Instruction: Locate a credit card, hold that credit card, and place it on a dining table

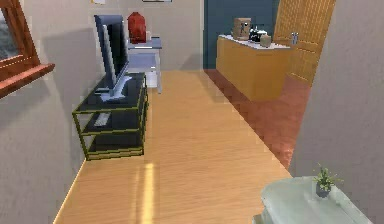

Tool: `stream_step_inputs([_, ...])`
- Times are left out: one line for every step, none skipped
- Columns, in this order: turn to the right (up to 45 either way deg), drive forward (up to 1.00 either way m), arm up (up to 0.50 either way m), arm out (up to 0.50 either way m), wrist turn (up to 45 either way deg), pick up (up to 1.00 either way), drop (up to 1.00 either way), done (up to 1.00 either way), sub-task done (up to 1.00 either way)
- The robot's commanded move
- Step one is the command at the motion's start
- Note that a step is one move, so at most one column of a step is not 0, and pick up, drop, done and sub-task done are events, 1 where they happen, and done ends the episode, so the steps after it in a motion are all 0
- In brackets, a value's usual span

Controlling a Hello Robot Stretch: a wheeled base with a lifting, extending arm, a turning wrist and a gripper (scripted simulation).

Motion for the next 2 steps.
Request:
stream_step_inputs([-3.0,0.0,0.0,0.0,0.0,0.0,0.0,0.0,0.0])
stream_step_inputs([-45.0,0.0,0.0,0.0,0.0,0.0,0.0,0.0,0.0])
